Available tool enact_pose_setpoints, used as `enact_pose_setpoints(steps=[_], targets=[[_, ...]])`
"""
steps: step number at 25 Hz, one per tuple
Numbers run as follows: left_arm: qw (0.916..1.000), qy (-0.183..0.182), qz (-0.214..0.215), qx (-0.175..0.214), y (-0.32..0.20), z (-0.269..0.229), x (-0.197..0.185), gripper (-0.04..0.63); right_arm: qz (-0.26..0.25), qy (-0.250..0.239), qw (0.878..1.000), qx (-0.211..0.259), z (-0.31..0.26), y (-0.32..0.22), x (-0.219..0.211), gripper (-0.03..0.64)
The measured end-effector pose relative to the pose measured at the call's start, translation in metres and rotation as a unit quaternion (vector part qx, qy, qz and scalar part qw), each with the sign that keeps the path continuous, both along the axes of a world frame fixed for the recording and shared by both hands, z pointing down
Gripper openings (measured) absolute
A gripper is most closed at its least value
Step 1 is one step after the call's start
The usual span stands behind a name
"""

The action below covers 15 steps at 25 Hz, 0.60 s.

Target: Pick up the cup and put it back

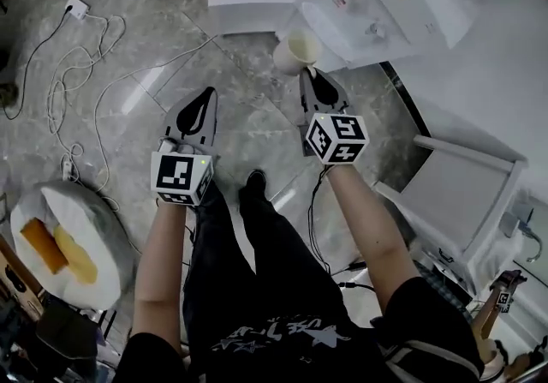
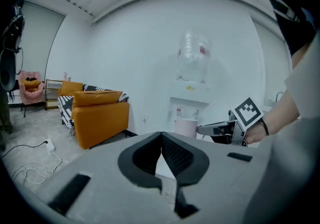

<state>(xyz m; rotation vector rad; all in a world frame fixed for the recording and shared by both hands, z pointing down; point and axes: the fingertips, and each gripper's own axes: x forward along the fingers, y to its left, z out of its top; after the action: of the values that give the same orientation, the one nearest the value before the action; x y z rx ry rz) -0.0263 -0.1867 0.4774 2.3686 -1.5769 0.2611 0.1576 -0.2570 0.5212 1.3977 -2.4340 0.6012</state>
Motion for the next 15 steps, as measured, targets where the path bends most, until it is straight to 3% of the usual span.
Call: enact_pose_setpoints(steps=[5,11,15], targets=[[0.9998,0.007,-0.02,0.003,0.042,-0.041,-0.005,0.009,-0.004,0.003,1.0,0.014,-0.044,0.039,0.007,0.043],[0.9978,0.017,-0.061,0.019,0.091,-0.081,-0.022,0.009,0.04,-0.031,0.999,0.007,-0.077,0.078,0.017,0.043],[0.9969,0.02,-0.069,0.033,0.151,-0.112,-0.038,0.009,0.059,-0.031,0.998,0.013,-0.1,0.13,0.02,0.043]])
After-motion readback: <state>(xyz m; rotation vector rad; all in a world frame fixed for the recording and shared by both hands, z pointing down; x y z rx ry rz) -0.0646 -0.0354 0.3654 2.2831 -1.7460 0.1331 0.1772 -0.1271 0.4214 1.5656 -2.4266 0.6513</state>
